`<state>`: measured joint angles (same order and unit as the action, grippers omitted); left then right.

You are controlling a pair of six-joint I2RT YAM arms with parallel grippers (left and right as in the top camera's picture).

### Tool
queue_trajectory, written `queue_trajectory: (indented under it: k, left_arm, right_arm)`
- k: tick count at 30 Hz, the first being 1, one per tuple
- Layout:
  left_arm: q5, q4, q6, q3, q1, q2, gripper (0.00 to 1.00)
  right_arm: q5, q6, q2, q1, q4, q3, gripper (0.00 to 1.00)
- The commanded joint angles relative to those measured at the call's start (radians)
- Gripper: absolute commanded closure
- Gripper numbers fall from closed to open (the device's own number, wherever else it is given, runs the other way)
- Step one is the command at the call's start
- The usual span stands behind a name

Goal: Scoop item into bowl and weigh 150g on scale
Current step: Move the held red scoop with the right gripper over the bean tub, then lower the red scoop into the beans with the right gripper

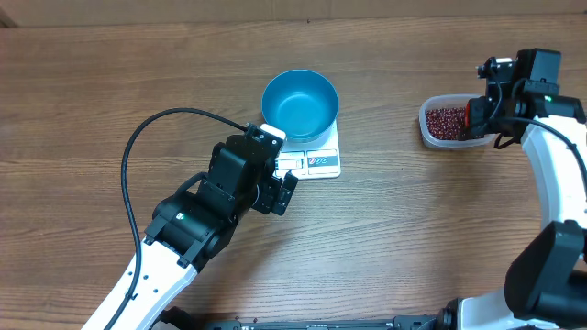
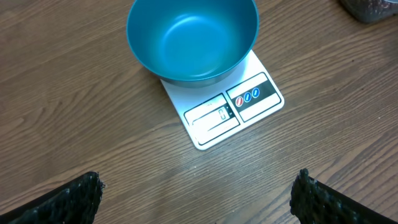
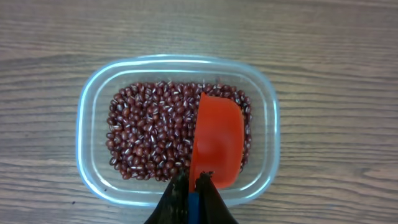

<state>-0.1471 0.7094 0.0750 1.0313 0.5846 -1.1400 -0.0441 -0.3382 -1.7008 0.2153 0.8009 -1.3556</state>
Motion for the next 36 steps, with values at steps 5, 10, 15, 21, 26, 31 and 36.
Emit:
queue_trajectory:
  k: [5,10,15,21,26,31,36]
  left_arm:
    - [-0.010,-0.003,0.003,-0.001,-0.003,-0.005,0.00]
    - [-0.010,-0.003,0.003,-0.001,-0.003,-0.005,0.01]
    - [-0.010,-0.003,0.003,-0.001,-0.003,-0.005,0.01]
    - [-0.010,-0.003,0.003,-0.001,-0.003,-0.005,0.01]
    - [-0.009,-0.003,0.003,-0.001,-0.003,-0.005,0.00]
    - [-0.010,-0.003,0.003,-0.001,-0.003,-0.005,0.01]
    - [-0.010,-0.003,0.003,-0.001,-0.003,-0.005,0.00]
  right_arm:
    - [0.010,-0.011,-0.059,0.004,-0.006,-0.032,0.96]
    - [-0.005,-0.011,-0.097,0.004,-0.002,-0.031,0.96]
    - [-0.043,-0.010,-0.101,0.004,0.005,-0.031,0.96]
    - [-0.101,-0.011,-0.101,0.004,0.008,-0.027,0.96]
    - [-0.156,-0.011,-0.103,0.004,-0.026,0.003,0.96]
    - [-0.171,-0.007,-0.105,0.004,-0.020,0.008,0.96]
    - [-0.207,-0.006,-0.111,0.004,-0.017,0.008,0.96]
